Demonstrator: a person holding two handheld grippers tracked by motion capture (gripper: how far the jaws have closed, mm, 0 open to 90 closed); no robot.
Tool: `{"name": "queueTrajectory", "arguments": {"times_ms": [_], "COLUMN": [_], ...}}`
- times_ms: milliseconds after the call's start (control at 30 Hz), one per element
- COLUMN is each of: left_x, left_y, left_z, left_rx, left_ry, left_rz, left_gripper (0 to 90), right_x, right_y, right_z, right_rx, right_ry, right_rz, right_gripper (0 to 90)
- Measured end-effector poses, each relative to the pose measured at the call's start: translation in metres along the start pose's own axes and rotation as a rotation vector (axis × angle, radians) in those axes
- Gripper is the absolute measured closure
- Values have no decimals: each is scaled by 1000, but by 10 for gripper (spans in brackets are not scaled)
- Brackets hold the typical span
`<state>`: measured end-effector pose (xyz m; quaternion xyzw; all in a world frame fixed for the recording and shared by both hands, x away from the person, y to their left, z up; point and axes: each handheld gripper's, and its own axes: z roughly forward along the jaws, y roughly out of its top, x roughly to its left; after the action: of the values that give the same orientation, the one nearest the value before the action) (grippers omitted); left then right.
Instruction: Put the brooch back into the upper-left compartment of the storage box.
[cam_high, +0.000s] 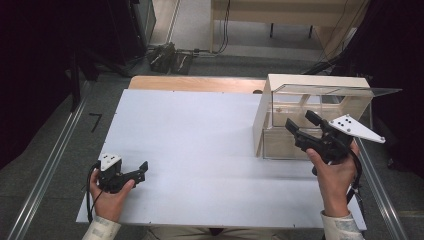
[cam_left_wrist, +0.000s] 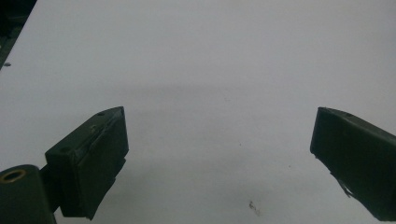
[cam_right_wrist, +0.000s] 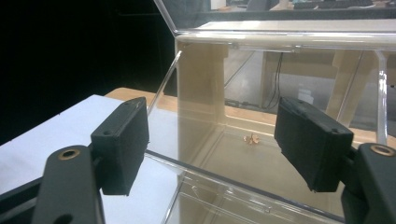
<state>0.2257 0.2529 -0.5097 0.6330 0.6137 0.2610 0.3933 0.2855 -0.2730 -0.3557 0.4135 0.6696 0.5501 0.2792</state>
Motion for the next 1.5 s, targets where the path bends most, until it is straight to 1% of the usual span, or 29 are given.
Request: {"name": "queueTrajectory", "arguments": {"times_ms": [133, 267, 367, 600, 767, 900, 1233, 1333, 1500], "left_x": [1, 1, 1, 1, 1, 2, 1, 1, 1], "left_y": [0, 0, -1, -1, -1, 0, -1, -1, -1], "left_z": [0, -1, -1, -2, -2, -2, -2, -2, -2], "left_rx": [3, -1, 2, 0, -2, -3, -3, -1, -3], "left_ry": [1, 4, 6, 5, 3, 4, 4, 5, 4], "left_rz": [0, -4, 0, -4, -2, -5, -3, -1, -2], "left_gripper": [49, 49, 50, 49, 49, 49, 49, 49, 49], "right_x": [3, 5, 6, 7, 10, 10, 7, 5, 3], "right_y": [-1, -2, -4, -7, -14, -18, -29, -36, -43], "right_z": [-6, -9, -12, -17, -19, -22, -31, -33, -34], "right_rx": [1, 0, 3, -3, 14, 11, 17, 30, 30], "right_ry": [7, 9, 6, 5, 1, -6, -19, -34, -44], "right_rz": [-17, -18, -13, -25, -38, -47, -49, -47, -52], "right_gripper": [235, 225, 220, 218, 215, 211, 204, 203, 203]}}
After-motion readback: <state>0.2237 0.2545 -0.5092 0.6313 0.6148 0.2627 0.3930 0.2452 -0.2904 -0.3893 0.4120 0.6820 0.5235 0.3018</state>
